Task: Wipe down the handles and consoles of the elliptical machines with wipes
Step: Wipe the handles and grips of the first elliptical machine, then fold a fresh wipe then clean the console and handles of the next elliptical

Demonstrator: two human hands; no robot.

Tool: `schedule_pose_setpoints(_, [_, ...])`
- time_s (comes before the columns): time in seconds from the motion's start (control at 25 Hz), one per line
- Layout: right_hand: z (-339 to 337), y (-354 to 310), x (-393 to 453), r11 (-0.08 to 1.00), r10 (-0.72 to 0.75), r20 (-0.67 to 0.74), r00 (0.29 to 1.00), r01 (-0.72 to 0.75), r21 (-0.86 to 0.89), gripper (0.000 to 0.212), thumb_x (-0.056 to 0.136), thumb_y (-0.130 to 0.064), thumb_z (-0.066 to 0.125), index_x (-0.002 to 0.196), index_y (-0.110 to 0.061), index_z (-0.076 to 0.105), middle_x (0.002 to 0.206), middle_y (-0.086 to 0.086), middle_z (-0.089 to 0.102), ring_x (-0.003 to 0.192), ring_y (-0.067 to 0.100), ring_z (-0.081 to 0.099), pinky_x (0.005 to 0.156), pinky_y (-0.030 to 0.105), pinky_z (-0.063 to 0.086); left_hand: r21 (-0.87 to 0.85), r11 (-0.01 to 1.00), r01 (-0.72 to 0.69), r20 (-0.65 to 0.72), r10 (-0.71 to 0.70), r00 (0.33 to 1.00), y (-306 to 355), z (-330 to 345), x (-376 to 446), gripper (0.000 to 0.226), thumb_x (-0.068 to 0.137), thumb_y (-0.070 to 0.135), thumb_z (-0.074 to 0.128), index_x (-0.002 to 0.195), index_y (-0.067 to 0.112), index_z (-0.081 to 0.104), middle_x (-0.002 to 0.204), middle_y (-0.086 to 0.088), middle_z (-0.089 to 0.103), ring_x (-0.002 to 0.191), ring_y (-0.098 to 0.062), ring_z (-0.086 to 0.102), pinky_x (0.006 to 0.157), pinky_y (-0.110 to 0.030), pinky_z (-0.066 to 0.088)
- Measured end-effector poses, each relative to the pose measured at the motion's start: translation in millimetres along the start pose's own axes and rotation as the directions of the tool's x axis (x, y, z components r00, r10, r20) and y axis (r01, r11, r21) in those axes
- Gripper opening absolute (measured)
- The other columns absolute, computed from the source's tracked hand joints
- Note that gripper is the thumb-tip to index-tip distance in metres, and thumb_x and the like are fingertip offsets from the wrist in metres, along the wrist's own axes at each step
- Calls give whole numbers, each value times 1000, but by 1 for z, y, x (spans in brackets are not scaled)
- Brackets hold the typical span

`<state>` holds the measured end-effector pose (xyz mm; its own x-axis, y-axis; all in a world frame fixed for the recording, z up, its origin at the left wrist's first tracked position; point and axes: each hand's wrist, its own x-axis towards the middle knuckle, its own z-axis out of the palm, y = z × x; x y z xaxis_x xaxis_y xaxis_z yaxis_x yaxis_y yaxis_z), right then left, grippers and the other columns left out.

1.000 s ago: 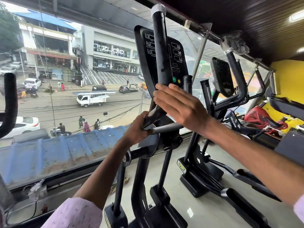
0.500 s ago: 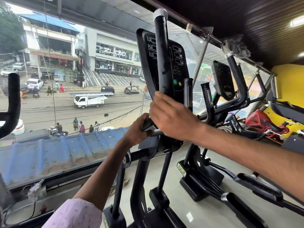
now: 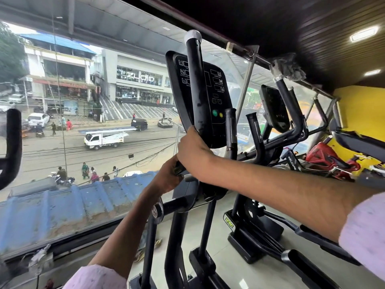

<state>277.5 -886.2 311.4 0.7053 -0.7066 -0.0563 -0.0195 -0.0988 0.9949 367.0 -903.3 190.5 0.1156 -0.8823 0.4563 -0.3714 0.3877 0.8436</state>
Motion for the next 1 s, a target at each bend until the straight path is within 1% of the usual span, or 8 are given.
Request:
schedule_pose_setpoints(0.12, [28, 5, -39, 1000, -12, -460, 888, 14, 0, 16, 93, -9, 53, 94, -16, 67, 91, 2, 65, 89, 24, 56, 91, 37, 43, 63, 998, -31, -1, 31, 1000, 2, -1, 0, 44, 77, -30, 47, 94, 10, 49, 80, 9, 48, 74, 14, 55, 71, 0, 39])
schedule_pose_setpoints(0.32, [68, -1, -41, 955, 175, -873, 455, 136, 262, 32, 102, 5, 39, 94, -7, 69, 87, 5, 65, 86, 26, 60, 95, 40, 48, 126, 991, -45, -11, 46, 999, -5, -2, 0, 37, 80, -19, 57, 104, 9, 51, 90, 2, 56, 84, 2, 54, 72, -4, 41])
schedule_pose_setpoints(0.44, [80, -17, -50, 867, 413, -889, 198, 213, 451, 21, 100, 5, 54, 103, 0, 75, 104, 13, 74, 101, 30, 69, 99, 41, 51, 135, 990, -48, -20, 51, 999, -13, -1, 2, 39, 79, -12, 63, 107, 13, 53, 97, -3, 60, 92, -13, 56, 81, -17, 45])
schedule_pose_setpoints(0.56, [78, -51, -52, 530, 819, -571, 62, 302, 793, 29, 97, 14, 50, 120, 9, 67, 127, 22, 66, 123, 32, 62, 100, 44, 53, 140, 990, -34, -37, 39, 999, -16, 0, 2, 44, 79, -11, 65, 106, 22, 53, 94, 8, 60, 90, -3, 55, 81, -14, 42])
schedule_pose_setpoints(0.64, [64, -68, -45, 102, 991, -127, 39, 393, 914, 36, 95, 18, 48, 127, 8, 63, 129, 18, 66, 123, 26, 63, 98, 44, 55, 149, 988, -37, -34, 43, 999, -13, 2, 0, 45, 80, -11, 64, 104, 25, 51, 94, 11, 58, 85, 0, 51, 74, -6, 39])
schedule_pose_setpoints(0.76, [42, -73, -30, -448, 885, 450, 121, 483, 753, 35, 96, 7, 49, 124, -5, 68, 112, 0, 73, 104, 11, 70, 87, 40, 58, 150, 989, -2, -79, 14, 997, -10, 6, -1, 43, 82, -9, 62, 110, 22, 50, 94, 10, 57, 88, -7, 50, 71, -11, 39])
schedule_pose_setpoints(0.88, [37, -90, -29, -464, 885, 427, 184, 405, 788, 36, 94, 1, 48, 122, -7, 69, 104, 5, 76, 96, 16, 71, 84, 27, 56, 128, 992, 25, -175, -2, 985, -15, 15, -17, 62, 79, -10, 56, 133, 20, 48, 108, 10, 60, 95, -7, 53, 78, -18, 42])
schedule_pose_setpoints(1.0, [55, -120, -40, -495, 853, 369, 370, 348, 796, 25, 97, -2, 54, 115, -6, 71, 101, 8, 76, 89, 12, 68, 77, 9, 48, -62, 987, 151, -431, -163, 887, -31, 39, -61, 58, 76, -1, 55, 131, 19, 55, 115, 4, 66, 101, -13, 62, 85, -29, 51])
